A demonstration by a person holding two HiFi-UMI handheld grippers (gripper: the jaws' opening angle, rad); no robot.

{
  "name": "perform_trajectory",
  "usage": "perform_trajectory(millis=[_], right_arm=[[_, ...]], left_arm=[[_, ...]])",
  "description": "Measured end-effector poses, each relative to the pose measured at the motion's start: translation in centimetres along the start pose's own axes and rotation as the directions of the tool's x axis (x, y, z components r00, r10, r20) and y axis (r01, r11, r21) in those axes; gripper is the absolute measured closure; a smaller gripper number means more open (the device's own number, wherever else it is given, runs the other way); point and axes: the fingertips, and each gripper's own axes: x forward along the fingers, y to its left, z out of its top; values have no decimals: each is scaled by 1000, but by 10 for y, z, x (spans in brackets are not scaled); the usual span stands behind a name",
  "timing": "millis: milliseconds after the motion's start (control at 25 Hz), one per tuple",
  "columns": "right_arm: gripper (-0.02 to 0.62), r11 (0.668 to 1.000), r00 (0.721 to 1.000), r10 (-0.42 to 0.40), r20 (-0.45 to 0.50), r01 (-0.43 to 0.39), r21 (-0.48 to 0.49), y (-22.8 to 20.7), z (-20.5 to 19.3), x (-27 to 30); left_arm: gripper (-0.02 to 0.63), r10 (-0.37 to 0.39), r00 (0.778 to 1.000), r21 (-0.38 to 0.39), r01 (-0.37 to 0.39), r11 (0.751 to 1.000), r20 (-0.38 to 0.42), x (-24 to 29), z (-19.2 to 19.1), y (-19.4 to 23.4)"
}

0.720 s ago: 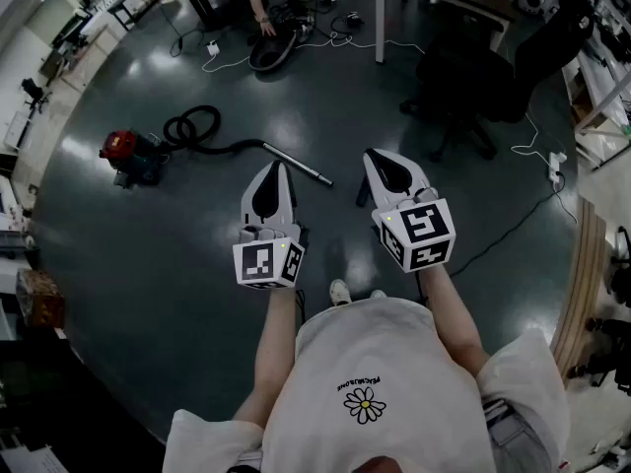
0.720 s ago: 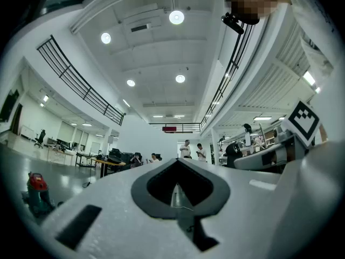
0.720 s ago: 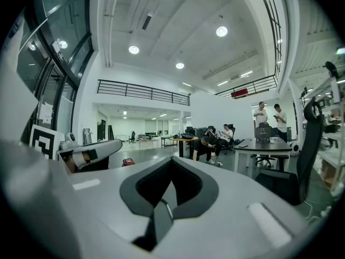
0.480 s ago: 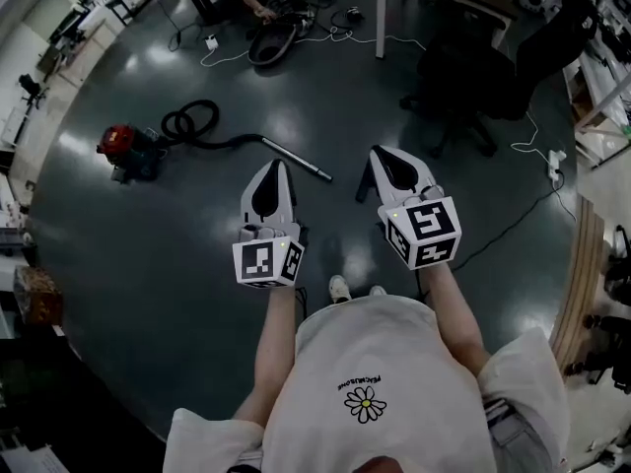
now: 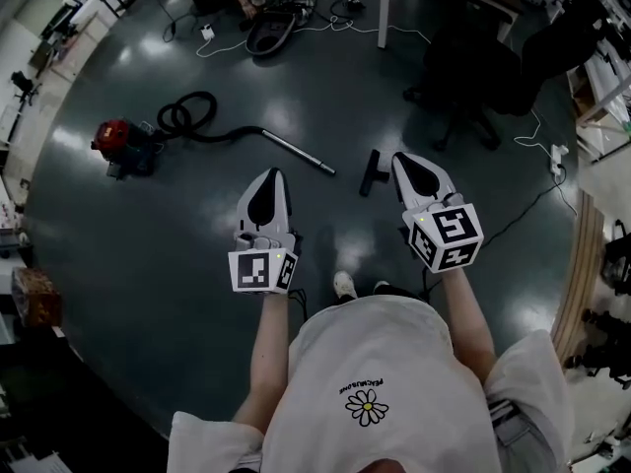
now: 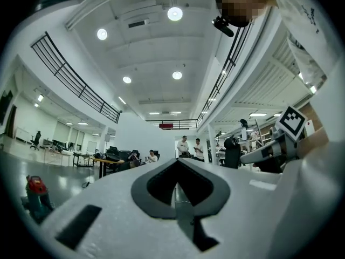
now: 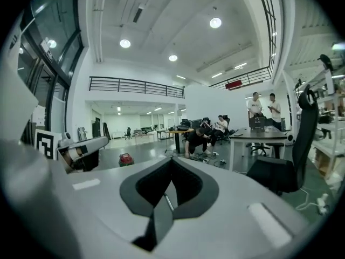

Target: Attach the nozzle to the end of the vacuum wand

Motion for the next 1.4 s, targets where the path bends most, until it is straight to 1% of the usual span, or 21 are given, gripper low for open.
perform_trajectory(millis=[80,160,240,360,480,560,640,720,800,880,920,1000,1080,1120,1160,1240,1320,1400], right_arm=[[591,999,999,-37,-33,37,6,-5,-17,5],[591,996,996,-76,-56,78,30,-13,-31,12],[591,991,991,-107,-82,113,67,-25,-42,22],[591,984,984,-123,-129,138,111,-46,-60,43],[591,981,983,-116,-139,135,139,-75,-76,81],[591,980,987,-94,-132,115,161,-90,-87,119],[591,984,991,-69,-116,87,156,-105,-106,160],[591,991,993,-62,-99,73,115,-128,-142,202],[591,996,991,-68,-113,74,52,-155,-204,239],[589,998,985,-66,-158,66,-9,-184,-289,273],[584,998,981,-65,-181,62,-24,-197,-338,290],[579,997,971,-80,-226,77,-21,-223,-445,318],[540,995,956,-98,-277,99,-12,-249,-554,338],[516,995,948,-100,-304,101,-14,-261,-604,346],[490,995,939,-96,-331,94,-22,-271,-650,352],[440,997,917,-72,-392,56,-52,-286,-726,361],[396,995,887,-49,-460,2,-101,-296,-783,365],[378,988,856,-40,-515,-42,-147,-306,-823,367]], left_arm=[[606,-11,1000,6,11,1000,-28,-7,-18,17],[606,-2,998,-9,1,1000,-64,-8,-39,36],[606,19,995,-49,-24,999,-98,-1,-56,54],[606,50,989,-124,-67,990,-138,16,-85,72],[604,72,980,-196,-109,974,-185,48,-122,85],[606,80,974,-224,-128,966,-211,73,-152,100],[604,82,973,-231,-133,964,-217,101,-192,116],[604,69,975,-214,-116,970,-212,134,-247,128],[604,30,972,-178,-73,981,-231,164,-324,131],[604,-31,966,-147,-8,989,-257,190,-417,129],[601,-58,964,-142,21,990,-261,200,-467,130],[584,-96,963,-145,60,988,-253,213,-567,136],[575,-121,963,-134,91,987,-240,222,-662,140],[575,-136,963,-120,111,987,-232,227,-703,141],[575,-154,963,-101,134,986,-220,230,-738,141],[575,-191,964,-68,181,981,-184,235,-792,139],[575,-211,967,-59,205,977,-141,234,-830,139],[575,-203,967,-65,196,979,-151,227,-861,144]])
